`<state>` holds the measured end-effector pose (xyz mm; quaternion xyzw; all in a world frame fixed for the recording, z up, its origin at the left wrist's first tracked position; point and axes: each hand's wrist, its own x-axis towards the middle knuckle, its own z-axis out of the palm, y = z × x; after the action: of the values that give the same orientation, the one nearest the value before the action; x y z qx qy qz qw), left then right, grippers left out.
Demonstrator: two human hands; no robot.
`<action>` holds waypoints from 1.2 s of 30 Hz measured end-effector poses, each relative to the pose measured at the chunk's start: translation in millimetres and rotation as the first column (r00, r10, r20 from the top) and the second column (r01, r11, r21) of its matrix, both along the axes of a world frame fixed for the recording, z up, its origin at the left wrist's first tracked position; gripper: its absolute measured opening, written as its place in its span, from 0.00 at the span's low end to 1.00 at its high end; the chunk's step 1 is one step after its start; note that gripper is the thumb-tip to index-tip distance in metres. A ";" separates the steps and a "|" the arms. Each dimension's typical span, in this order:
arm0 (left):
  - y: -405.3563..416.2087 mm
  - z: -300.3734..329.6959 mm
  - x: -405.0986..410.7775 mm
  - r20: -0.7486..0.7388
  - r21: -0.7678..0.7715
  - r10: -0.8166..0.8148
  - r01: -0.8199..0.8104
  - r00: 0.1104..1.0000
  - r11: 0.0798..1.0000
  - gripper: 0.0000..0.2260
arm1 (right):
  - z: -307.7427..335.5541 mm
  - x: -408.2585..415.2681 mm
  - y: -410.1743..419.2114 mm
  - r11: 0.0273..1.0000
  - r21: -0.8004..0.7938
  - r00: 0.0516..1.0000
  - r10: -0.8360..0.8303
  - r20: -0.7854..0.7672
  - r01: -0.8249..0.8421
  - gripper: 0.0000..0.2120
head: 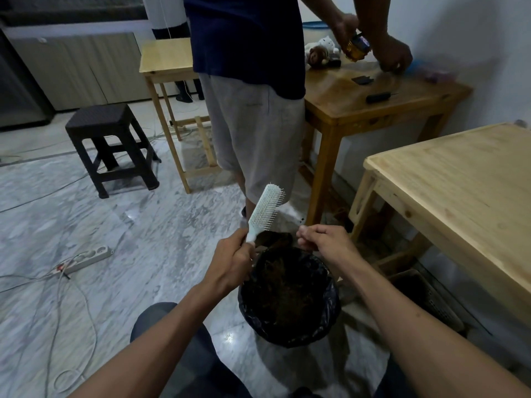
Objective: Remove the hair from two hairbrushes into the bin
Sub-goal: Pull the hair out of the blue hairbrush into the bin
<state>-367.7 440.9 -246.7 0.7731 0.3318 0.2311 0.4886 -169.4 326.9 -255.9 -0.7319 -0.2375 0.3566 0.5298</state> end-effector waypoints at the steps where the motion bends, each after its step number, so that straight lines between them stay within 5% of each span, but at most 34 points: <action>1: -0.9 0.0 0.7 0.004 -0.005 -0.006 0.006 1.000 1.000 0.09 | 2.8 0.1 0.3 1.000 0.001 1.000 0.006 0.002 -0.006 0.11; 6: -7.4 -5.7 9.1 -0.089 0.167 -0.044 0.058 0.995 0.984 0.12 | 22.6 -11.1 11.5 0.996 0.073 0.999 0.047 0.020 -0.048 0.16; 11: -14.6 -14.2 14.0 -0.105 0.447 -0.017 0.063 0.994 0.892 0.15 | 25.9 -21.1 22.3 0.979 0.137 0.984 -0.133 -0.115 0.148 0.06; 14: -15.6 -17.8 14.2 -0.167 0.540 0.041 0.056 0.985 0.840 0.18 | 25.6 -24.9 20.9 0.972 0.075 0.971 -0.226 0.079 0.221 0.05; 20: -18.4 -15.8 20.7 -0.171 0.579 0.101 0.017 0.980 0.815 0.16 | 32.9 -35.5 14.5 0.982 0.085 0.929 -0.187 0.319 0.169 0.09; 28: -25.5 -11.0 31.0 -0.153 0.631 0.096 0.022 0.984 0.776 0.16 | 37.4 -31.1 22.0 0.949 0.212 0.971 -0.237 -0.010 0.234 0.07; 32: -36.5 -7.8 30.9 -0.180 0.665 0.086 0.057 0.980 0.745 0.22 | 35.6 -24.9 20.7 0.946 0.117 0.945 -0.312 0.093 0.301 0.06; 36: -20.6 -1.0 29.9 -0.185 0.569 0.162 -0.028 0.969 0.822 0.10 | 31.0 -20.1 13.1 0.948 0.042 0.933 -0.317 0.172 0.314 0.13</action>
<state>-337.8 420.3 -247.7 0.8860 0.3405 0.2536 0.1863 -189.5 340.1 -224.9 -0.7854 -0.1654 0.1990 0.5622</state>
